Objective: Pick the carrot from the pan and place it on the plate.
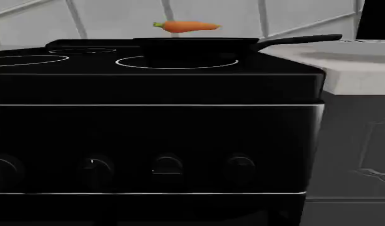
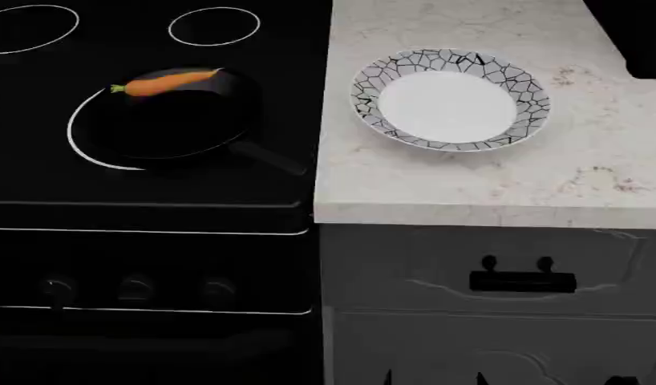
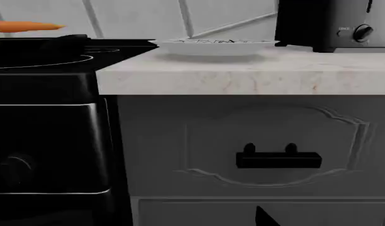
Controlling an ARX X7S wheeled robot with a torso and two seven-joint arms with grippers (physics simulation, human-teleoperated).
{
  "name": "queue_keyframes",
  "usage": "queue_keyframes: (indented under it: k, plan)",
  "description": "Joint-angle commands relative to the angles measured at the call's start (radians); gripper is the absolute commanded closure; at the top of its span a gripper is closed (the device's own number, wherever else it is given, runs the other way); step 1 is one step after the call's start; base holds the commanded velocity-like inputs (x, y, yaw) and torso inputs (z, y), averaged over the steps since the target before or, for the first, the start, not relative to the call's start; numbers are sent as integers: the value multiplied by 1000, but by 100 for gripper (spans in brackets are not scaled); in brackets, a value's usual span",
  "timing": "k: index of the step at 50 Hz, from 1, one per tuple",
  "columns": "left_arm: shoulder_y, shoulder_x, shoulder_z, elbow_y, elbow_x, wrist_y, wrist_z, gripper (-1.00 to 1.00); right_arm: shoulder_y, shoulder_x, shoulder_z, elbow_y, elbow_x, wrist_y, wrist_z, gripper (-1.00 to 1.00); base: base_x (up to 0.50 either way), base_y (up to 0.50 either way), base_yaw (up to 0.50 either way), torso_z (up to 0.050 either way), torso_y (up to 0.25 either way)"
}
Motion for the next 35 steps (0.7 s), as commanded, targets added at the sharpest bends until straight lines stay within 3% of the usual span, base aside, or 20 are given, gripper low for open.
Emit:
queue_keyframes:
  k: [1, 23, 24, 25, 35]
  plan:
    - [5, -35, 9, 25, -35, -19, -39, -100, -3, 44, -49, -21, 44, 16, 50, -100, 0, 0, 0, 0, 0]
    - [-12, -71, 77, -66, -79, 35, -75, -100, 30, 72, -120, 60, 32, 26, 104, -100, 0, 0, 0, 0, 0]
    - [-219, 0, 1176, -1217, -637, 973, -484, -100, 330, 40, -974, 736, -100, -1047, 929, -100, 0, 0, 0, 0, 0]
    - [3, -10, 16, -6, 2, 10, -14, -100, 3, 9, -16, 4, 8, 2, 12, -100, 0, 0, 0, 0, 0]
    - [5, -47, 70, 23, 27, -45, -71, -100, -14, 45, -60, 35, 30, -26, 43, -100, 0, 0, 0, 0, 0]
